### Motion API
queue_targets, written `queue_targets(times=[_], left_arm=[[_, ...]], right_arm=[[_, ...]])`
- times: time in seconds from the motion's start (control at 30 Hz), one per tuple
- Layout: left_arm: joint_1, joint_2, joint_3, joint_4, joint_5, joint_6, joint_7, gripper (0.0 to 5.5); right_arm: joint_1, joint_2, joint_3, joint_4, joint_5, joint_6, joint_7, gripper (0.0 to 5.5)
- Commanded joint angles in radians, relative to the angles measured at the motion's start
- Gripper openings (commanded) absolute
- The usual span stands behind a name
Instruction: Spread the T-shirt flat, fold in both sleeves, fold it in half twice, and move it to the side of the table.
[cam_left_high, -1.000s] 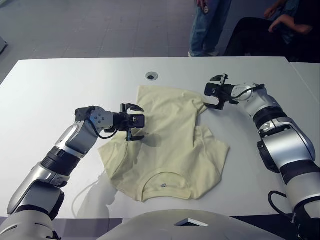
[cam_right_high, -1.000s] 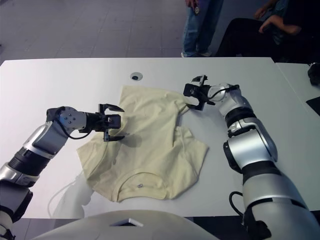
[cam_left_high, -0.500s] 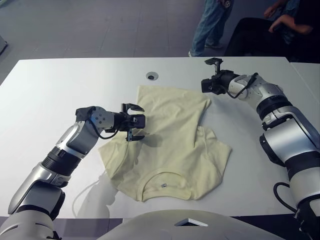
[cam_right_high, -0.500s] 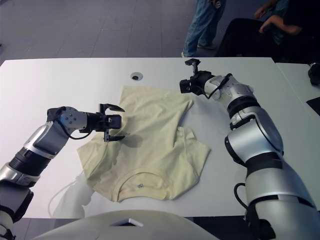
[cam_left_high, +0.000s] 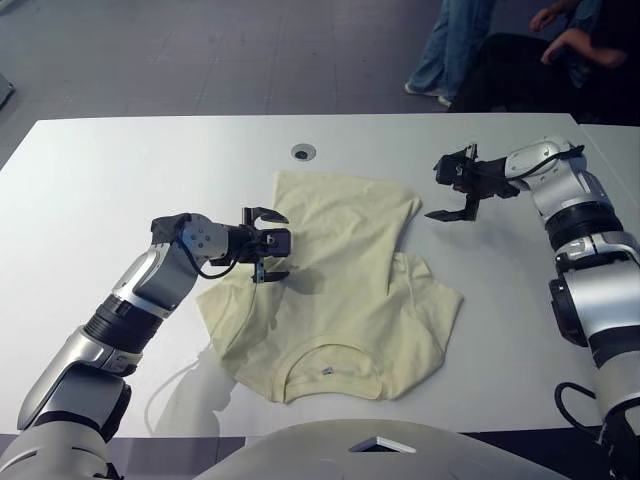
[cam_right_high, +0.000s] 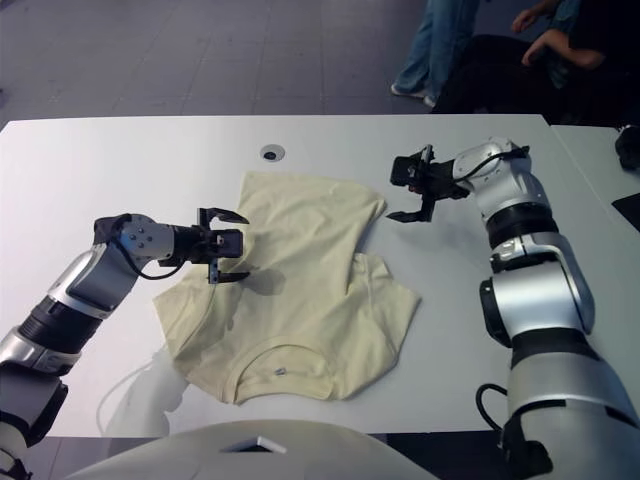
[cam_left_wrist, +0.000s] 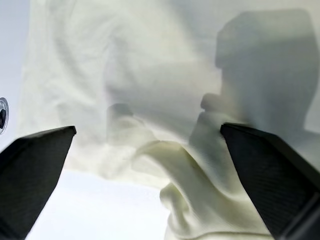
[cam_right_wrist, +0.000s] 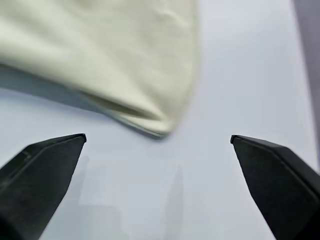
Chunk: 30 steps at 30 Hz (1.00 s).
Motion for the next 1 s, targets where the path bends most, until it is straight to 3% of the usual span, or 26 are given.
queue_targets(times=[0.03, 0.4, 1.0], left_arm=[[0.05, 0.004, -0.042, 0.022, 0.031, 0.022, -0.031, 5.4], [0.056, 0.003, -0.044, 0.016, 0.036, 0.026, -0.029, 5.4], [0.052, -0.001, -0.048, 0.025, 0.045, 0.021, -0.03, 5.4]], right_arm=[[0.078, -0.004, -0.006, -0.152, 0.028, 0.069, 0.03, 5.39], [0.182, 0.034, 0.001, -0.343, 0.056, 0.169, 0.004, 5.39], [0.199, 0.079, 0.018, -0.405, 0.069, 0.212, -0.037, 5.39]])
